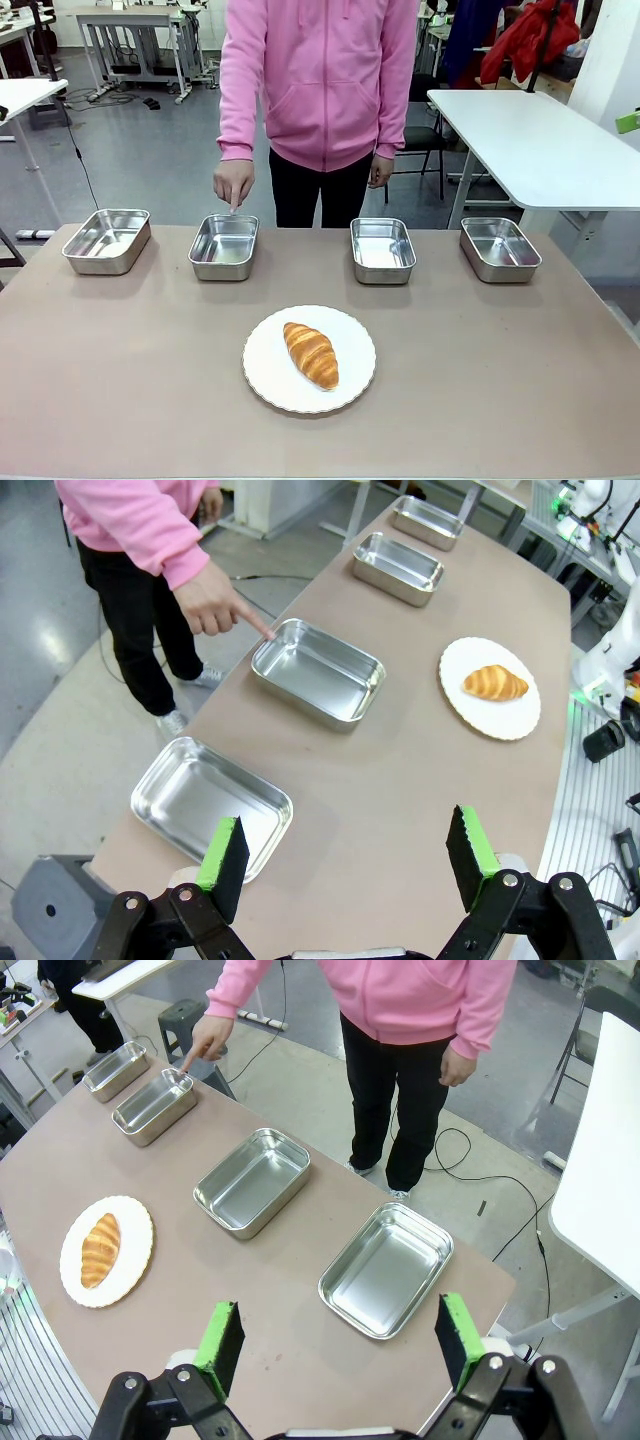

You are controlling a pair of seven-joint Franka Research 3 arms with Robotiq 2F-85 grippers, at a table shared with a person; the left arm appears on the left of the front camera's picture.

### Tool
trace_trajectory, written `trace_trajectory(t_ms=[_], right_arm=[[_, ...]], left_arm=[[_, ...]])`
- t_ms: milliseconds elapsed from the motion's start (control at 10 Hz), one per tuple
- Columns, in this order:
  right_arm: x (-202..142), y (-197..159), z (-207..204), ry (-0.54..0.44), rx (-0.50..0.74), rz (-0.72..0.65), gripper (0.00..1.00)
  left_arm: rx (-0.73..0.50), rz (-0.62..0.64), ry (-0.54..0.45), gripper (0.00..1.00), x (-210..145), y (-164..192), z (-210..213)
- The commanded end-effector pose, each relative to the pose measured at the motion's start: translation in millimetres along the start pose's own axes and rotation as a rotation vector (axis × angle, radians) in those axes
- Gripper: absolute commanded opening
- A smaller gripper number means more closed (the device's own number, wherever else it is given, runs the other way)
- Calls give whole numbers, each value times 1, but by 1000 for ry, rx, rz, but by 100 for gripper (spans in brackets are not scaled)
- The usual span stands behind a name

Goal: Place the bread in the container.
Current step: Place the Butter Roll into the Airtight Container indicated by the human.

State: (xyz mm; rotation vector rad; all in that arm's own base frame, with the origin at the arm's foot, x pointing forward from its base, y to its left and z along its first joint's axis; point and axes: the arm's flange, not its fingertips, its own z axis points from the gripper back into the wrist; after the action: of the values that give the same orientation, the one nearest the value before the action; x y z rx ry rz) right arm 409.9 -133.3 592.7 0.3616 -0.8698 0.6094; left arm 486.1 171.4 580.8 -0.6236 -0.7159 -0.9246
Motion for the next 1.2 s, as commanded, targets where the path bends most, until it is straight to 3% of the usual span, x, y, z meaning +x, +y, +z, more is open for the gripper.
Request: trace_trajectory(t_ms=[0, 1100], right_arm=[[-1, -1, -1, -24, 10, 16, 100], [-1, -1, -1, -24, 10, 16, 100]], left_arm=[[-3, -13, -4, 100, 0, -1, 1], [-3, -13, -4, 100, 0, -1, 1]])
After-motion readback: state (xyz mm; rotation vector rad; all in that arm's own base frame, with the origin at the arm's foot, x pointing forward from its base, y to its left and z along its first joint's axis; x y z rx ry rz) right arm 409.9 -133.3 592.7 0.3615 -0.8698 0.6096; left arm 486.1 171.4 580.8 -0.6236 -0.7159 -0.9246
